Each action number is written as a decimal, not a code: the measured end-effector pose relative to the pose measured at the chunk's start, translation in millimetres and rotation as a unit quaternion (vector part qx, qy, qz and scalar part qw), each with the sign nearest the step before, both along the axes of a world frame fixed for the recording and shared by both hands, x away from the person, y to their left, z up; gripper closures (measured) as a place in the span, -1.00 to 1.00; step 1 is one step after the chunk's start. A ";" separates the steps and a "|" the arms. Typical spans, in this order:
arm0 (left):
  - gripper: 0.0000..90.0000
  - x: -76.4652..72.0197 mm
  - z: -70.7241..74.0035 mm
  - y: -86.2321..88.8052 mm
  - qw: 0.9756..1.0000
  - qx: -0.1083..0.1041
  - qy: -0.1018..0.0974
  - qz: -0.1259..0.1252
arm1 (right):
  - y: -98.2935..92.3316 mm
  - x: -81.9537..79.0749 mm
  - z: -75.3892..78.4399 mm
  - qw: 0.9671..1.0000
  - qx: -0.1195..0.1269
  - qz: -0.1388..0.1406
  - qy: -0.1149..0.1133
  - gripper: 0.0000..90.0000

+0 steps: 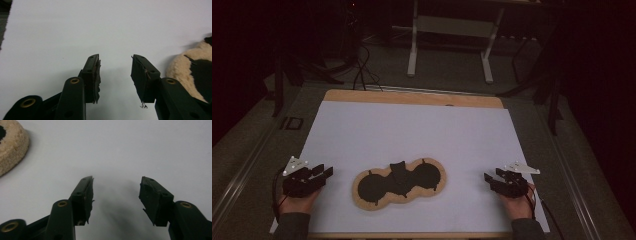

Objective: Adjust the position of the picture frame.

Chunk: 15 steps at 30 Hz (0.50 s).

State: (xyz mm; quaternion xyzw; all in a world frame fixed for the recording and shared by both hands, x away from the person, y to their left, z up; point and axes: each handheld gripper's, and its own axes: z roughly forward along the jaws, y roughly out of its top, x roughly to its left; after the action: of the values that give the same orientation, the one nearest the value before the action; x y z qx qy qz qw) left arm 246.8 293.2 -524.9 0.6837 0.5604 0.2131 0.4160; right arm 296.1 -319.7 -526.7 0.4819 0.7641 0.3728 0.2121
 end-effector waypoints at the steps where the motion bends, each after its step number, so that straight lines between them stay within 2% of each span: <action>1: 0.31 0.0 0.0 0.0 1.000 0.000 0.000 0.000 | -0.5 -1.0 1.0 1.000 -0.002 0.000 -0.004 0.04; 3: 0.32 -1.0 0.7 -2.8 1.000 0.010 -0.008 -0.006 | -0.6 -1.9 1.6 1.000 -0.002 -0.002 -0.007 0.06; 5: 0.30 -1.6 0.2 -5.0 1.000 0.003 -0.013 -0.011 | -1.4 -2.7 2.3 1.000 -0.004 -0.004 -0.009 0.12; 6: 0.19 -1.6 -0.3 -5.4 1.000 -0.002 -0.009 -0.014 | -3.6 -3.0 3.1 1.000 -0.005 -0.009 -0.008 0.22; 8: 0.19 -2.8 0.0 -6.9 1.000 0.003 -0.010 -0.015 | -5.6 -3.7 4.2 1.000 0.003 -0.014 -0.008 0.29; 11: 0.19 -2.7 0.3 -8.5 1.000 -0.002 -0.011 -0.022 | -6.8 -4.6 6.0 1.000 0.009 -0.019 -0.016 0.30; 13: 0.14 -1.7 0.6 -9.6 1.000 -0.010 -0.004 -0.026 | -7.4 -4.8 6.4 0.999 0.014 -0.026 -0.016 0.30; 15: 0.15 -1.5 1.2 -11.0 1.000 -0.007 -0.002 -0.029 | -7.4 -5.2 7.0 0.999 0.017 -0.029 -0.016 0.30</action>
State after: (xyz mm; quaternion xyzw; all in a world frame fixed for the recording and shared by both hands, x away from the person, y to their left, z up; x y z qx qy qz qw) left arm 245.4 282.2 -523.8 0.6966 0.5408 0.1981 0.4278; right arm 290.8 -327.2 -519.6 0.5012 0.7399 0.3871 0.2267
